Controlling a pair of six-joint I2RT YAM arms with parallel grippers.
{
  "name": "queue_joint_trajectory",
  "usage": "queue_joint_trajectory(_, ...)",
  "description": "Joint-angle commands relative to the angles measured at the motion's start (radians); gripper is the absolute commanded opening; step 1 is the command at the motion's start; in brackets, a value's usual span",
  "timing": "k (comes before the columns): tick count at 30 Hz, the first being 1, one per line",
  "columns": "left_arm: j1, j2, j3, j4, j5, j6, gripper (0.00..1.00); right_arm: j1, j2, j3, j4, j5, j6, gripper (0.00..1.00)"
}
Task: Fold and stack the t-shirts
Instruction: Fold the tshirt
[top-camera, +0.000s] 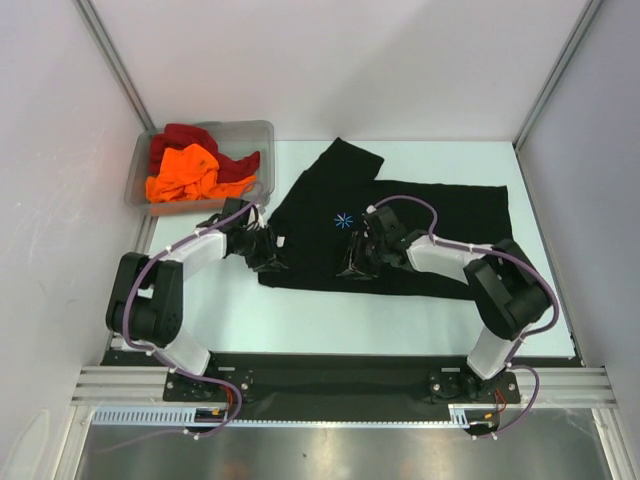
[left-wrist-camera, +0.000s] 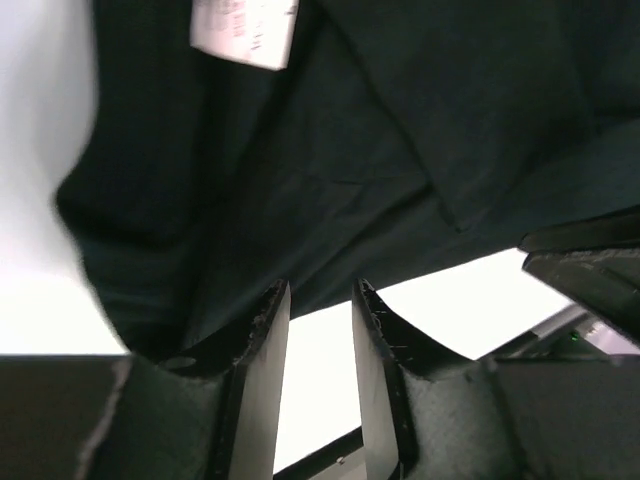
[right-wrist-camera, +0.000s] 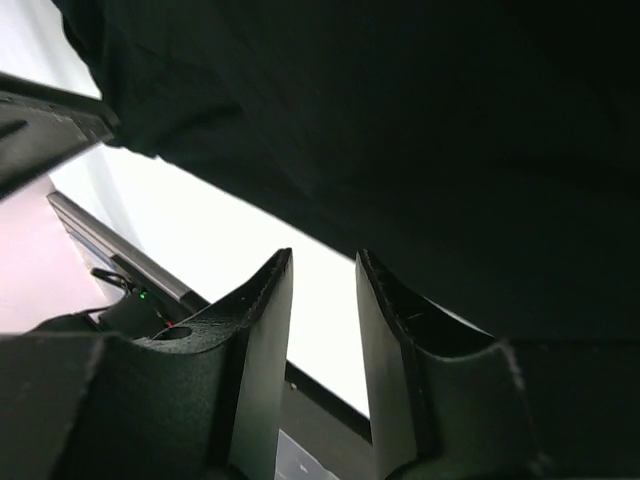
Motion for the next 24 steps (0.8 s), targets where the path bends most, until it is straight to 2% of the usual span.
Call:
queue_joint_trajectory(1,0.015,-0.027,0.044,-0.055,-0.087,0.045,0.36,0.007,0.043,0.071,0.073,-0.054,0.009,0.37)
queue_joint_trajectory(3,0.015,-0.094,0.038,-0.098,-0.133,0.041,0.38,0.007,0.077,0.078,0.088,-0.072,0.019,0.39)
queue_joint_trajectory(5,0.015,-0.145,0.026,-0.135,-0.211,0.009,0.46,0.007,0.106,0.080,0.112,-0.092,0.044,0.41)
queue_joint_trajectory(10,0.035,-0.246,-0.052,-0.137,-0.219,-0.039,0.50,0.013,0.136,0.077,0.137,-0.096,0.071,0.45)
queue_joint_trajectory(16,0.058,-0.266,-0.097,-0.122,-0.164,-0.031,0.50,0.013,0.172,0.085,0.140,-0.100,0.087,0.49)
queue_joint_trajectory(21,0.056,-0.251,-0.117,-0.050,-0.015,-0.033,0.47,0.011,0.187,0.086,0.172,-0.088,0.105,0.48)
queue_joint_trajectory(24,0.056,-0.245,-0.112,-0.043,-0.011,-0.042,0.46,0.011,0.193,0.089,0.169,-0.082,0.110,0.46)
